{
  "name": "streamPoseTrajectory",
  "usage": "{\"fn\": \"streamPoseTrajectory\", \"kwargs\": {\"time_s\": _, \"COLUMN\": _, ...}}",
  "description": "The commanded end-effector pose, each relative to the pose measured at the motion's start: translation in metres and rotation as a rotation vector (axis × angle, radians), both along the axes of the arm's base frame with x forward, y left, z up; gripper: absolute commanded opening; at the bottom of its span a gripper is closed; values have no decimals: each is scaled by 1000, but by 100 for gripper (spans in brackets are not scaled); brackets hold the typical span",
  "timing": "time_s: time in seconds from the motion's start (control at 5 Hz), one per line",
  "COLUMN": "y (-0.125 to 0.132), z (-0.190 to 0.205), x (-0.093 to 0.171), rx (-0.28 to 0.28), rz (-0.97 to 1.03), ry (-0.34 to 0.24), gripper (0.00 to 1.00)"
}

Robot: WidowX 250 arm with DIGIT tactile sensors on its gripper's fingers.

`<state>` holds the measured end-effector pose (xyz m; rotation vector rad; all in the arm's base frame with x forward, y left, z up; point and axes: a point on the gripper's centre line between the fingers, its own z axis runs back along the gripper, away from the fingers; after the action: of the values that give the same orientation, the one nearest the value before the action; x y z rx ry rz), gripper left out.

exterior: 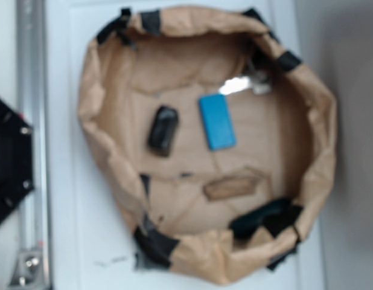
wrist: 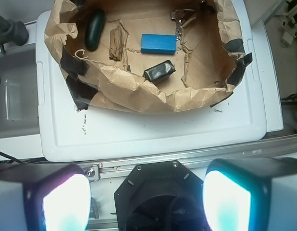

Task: Grab the plastic pickle.

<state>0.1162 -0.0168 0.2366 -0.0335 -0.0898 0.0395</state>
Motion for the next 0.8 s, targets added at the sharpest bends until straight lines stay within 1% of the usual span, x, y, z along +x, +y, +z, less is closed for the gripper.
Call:
{"fn": "streamPoseTrajectory", "kwargs": {"time_s": 0.0, "y": 0, "z": 0, "x": 0, "rx": 0, "rz": 0, "ry": 0, "gripper": 100}}
{"fn": "streamPoseTrajectory", "kwargs": {"time_s": 0.2, "y": -6, "z": -27, "x": 46, "rx": -103, "rz": 62, "ry": -145, "gripper": 100}}
{"fn": "streamPoseTrajectory", "kwargs": {"time_s": 0.4, "y": -11, "z": -45, "x": 82, "rx": -106, "rz": 44, "ry": -185, "gripper": 100}}
{"fn": "streamPoseTrajectory", "kwargs": {"time_s": 0.6, "y": -8, "z": -66, "x": 117, "rx": -124, "rz": 18, "ry": -214, "gripper": 100}}
